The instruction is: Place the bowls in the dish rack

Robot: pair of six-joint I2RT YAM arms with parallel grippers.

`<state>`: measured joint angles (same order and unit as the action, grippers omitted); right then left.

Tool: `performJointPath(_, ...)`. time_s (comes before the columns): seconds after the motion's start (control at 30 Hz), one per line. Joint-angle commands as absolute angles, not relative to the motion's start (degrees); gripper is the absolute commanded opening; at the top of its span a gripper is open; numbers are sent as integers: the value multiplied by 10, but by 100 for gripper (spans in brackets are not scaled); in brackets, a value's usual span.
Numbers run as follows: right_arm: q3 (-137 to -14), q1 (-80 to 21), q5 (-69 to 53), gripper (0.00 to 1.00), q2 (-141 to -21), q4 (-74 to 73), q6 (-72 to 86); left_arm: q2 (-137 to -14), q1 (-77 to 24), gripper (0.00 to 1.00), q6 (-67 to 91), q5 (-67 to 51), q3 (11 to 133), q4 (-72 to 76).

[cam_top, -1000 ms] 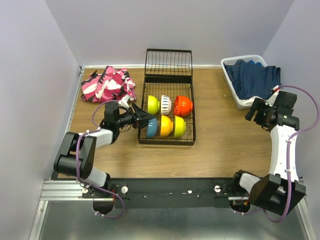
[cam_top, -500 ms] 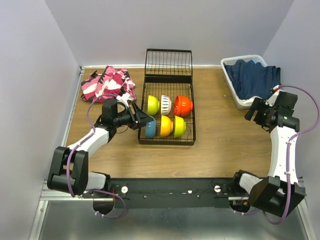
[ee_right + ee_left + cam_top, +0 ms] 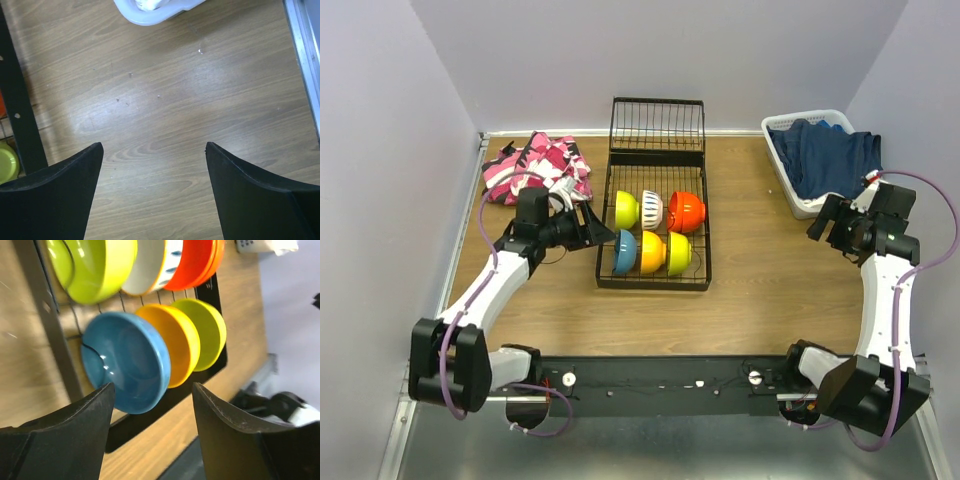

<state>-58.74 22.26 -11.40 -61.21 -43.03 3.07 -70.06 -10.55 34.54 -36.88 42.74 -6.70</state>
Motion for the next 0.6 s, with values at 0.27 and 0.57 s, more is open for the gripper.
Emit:
performJointPath(0.27,-630,228,54,100,-621,-436,84,-590,-96,99,-53,-91,570,-256)
performJointPath(0.57,-639,228,-15,100,-621,-408,78,-584,-67,99,-106,-4,597,-234)
